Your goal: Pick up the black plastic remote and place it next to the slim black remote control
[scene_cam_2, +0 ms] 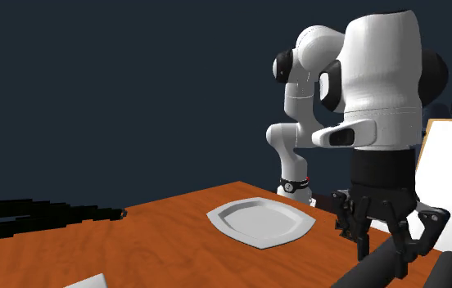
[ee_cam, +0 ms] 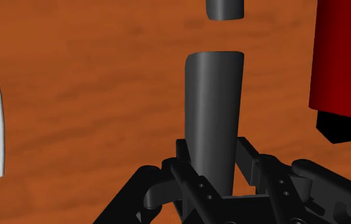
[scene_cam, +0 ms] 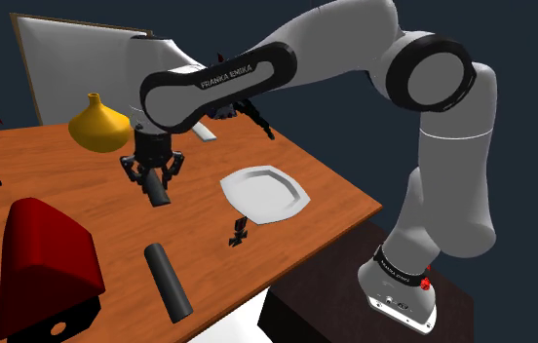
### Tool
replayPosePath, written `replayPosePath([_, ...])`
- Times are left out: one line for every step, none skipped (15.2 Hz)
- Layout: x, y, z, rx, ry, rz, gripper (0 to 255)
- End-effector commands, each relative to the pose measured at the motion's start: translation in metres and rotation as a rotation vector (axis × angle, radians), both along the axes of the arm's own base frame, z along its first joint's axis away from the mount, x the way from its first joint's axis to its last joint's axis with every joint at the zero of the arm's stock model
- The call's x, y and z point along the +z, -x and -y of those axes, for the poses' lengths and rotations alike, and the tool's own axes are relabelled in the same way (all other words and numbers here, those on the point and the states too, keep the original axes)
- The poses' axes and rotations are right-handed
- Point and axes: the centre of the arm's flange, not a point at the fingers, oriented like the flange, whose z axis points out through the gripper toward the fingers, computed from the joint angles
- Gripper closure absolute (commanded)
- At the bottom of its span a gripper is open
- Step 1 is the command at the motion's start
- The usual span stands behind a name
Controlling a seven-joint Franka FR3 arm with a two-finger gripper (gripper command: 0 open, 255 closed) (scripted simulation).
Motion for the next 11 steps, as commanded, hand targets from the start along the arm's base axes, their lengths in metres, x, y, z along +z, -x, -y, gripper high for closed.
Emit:
replayPosePath([0.002,-0.006,-0.027,-0.002,0.0,0.0,255])
replayPosePath([0.002,-0.009,-0.04,-0.002,0.0,0.0,255])
replayPosePath([0.002,-0.011,-0.051,-0.002,0.0,0.0,255])
replayPosePath([-0.003,-0.011,-0.051,-0.002,0.0,0.0,255])
replayPosePath([-0.009,-0.011,-0.051,-0.002,0.0,0.0,255])
replayPosePath([-0.014,-0.011,-0.051,-0.002,0.0,0.0,255])
replayPosePath([-0.019,-0.011,-0.051,-0.002,0.0,0.0,255])
replayPosePath([-0.024,-0.011,-0.051,-0.002,0.0,0.0,255])
replayPosePath([-0.03,-0.011,-0.051,-0.002,0.0,0.0,255])
replayPosePath([-0.035,-0.011,-0.051,-0.002,0.0,0.0,255])
replayPosePath([-0.04,-0.011,-0.051,-0.002,0.0,0.0,255])
